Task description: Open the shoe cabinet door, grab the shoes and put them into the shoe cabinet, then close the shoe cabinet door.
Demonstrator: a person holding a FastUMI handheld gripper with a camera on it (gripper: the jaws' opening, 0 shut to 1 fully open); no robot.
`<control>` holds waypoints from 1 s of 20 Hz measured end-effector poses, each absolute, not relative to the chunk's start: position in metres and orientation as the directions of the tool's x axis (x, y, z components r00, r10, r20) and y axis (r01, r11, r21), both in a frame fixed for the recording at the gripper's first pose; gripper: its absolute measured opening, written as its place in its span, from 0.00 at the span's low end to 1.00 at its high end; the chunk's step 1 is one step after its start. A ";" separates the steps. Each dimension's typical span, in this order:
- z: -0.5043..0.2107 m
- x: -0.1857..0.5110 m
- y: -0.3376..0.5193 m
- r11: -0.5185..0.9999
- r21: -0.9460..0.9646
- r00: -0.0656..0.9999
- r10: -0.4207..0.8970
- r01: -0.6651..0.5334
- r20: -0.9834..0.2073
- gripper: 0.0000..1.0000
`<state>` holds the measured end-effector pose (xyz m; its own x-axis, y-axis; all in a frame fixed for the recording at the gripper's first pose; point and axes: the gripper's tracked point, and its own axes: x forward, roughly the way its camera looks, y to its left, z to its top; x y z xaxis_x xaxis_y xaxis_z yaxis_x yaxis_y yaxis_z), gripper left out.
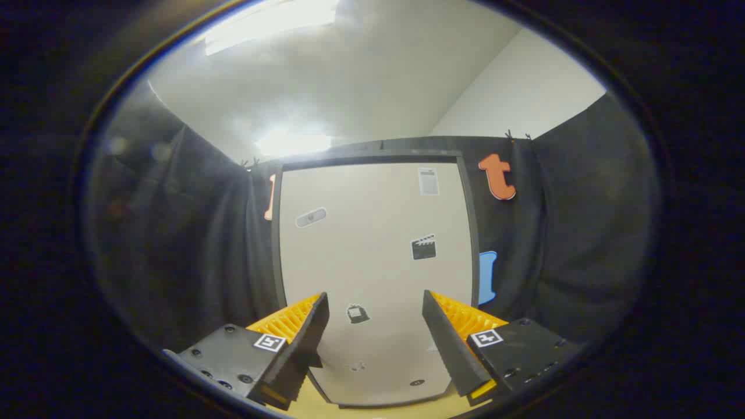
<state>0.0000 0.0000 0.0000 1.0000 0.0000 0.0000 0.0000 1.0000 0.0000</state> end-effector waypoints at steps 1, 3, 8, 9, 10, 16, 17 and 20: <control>0.001 -0.002 0.001 1.000 0.005 1.000 0.002 -0.002 0.018 0.99; -0.011 -0.002 0.007 0.999 0.026 1.000 0.025 -0.025 -0.001 0.98; -0.043 0.000 0.006 1.000 -0.015 0.998 0.024 -0.025 -0.056 0.99; -0.050 0.000 0.005 1.000 -0.008 0.998 0.021 -0.022 -0.064 0.99; -0.054 0.001 0.003 1.000 -0.002 0.998 0.014 -0.015 -0.068 0.99; -0.072 0.005 0.007 0.999 -0.043 0.996 0.020 -0.024 -0.090 0.99; -0.075 0.004 0.007 0.999 -0.049 0.995 0.019 -0.024 -0.096 0.99; -0.078 0.004 0.008 0.998 -0.053 0.994 0.018 -0.024 -0.106 0.99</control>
<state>0.0043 0.0080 -0.0784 0.9942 0.0181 -0.1060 -0.0238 0.9983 -0.0529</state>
